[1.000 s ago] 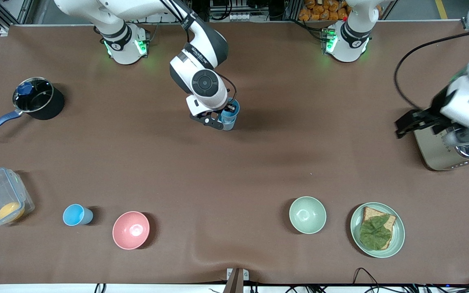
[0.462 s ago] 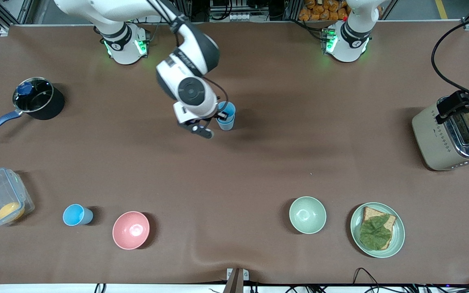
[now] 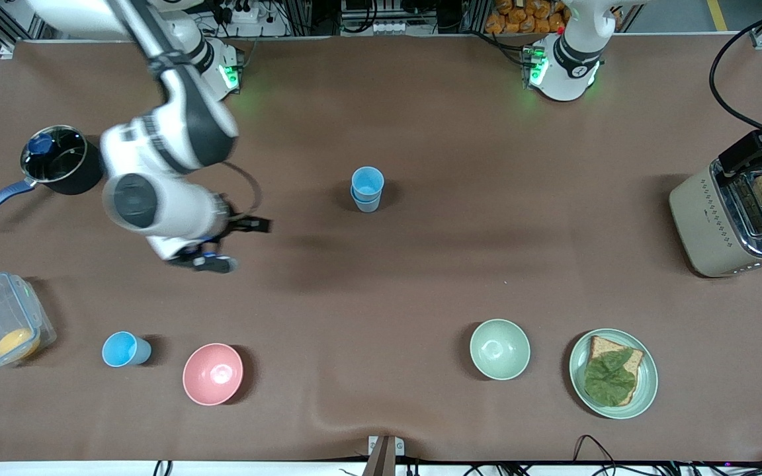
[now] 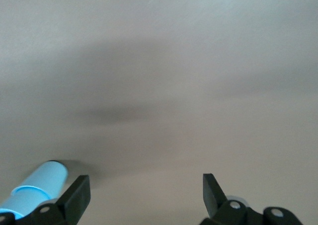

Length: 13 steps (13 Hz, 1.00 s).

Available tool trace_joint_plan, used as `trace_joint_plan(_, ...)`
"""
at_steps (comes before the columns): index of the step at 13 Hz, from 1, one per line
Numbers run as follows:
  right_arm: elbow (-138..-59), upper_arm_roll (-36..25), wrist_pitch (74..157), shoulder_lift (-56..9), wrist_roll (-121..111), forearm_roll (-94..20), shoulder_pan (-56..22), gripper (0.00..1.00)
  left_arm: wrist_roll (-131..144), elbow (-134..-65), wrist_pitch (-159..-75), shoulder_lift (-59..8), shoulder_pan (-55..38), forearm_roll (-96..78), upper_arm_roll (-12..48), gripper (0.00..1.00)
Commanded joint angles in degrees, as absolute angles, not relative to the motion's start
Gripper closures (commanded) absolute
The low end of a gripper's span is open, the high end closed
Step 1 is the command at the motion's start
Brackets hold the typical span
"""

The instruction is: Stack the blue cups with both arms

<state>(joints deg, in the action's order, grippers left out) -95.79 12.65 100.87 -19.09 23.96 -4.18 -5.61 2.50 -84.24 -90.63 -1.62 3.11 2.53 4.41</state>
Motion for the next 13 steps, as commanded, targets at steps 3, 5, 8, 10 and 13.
trace_joint_plan(3,-101.3,11.4,97.0,-5.0,8.6,-3.3,1.6,0.0,0.9,-84.0,-89.9,-1.8,1.4,1.3,2.7,0.0)
trace_joint_plan(5,-100.6,6.9,94.5,-0.5,0.5,-2.9,1.7,0.0,1.0,-82.2,-89.7,-2.5,1.0,1.3,3.0,0.0)
trace_joint_plan(8,-92.8,1.5,86.1,0.2,-3.5,-2.3,0.7,0.0,1.4,-82.1,-89.3,-2.9,-0.9,1.2,3.3,0.0)
trace_joint_plan(10,-89.7,-0.1,83.2,-0.1,-3.7,0.7,-0.1,0.0,1.6,-82.2,-89.3,-3.0,-2.2,1.4,3.2,0.0)
trace_joint_plan(13,-89.7,-0.3,82.8,-0.1,-3.6,0.8,-0.4,0.0,1.6,-82.2,-89.3,-3.0,-2.1,1.4,3.2,0.0)
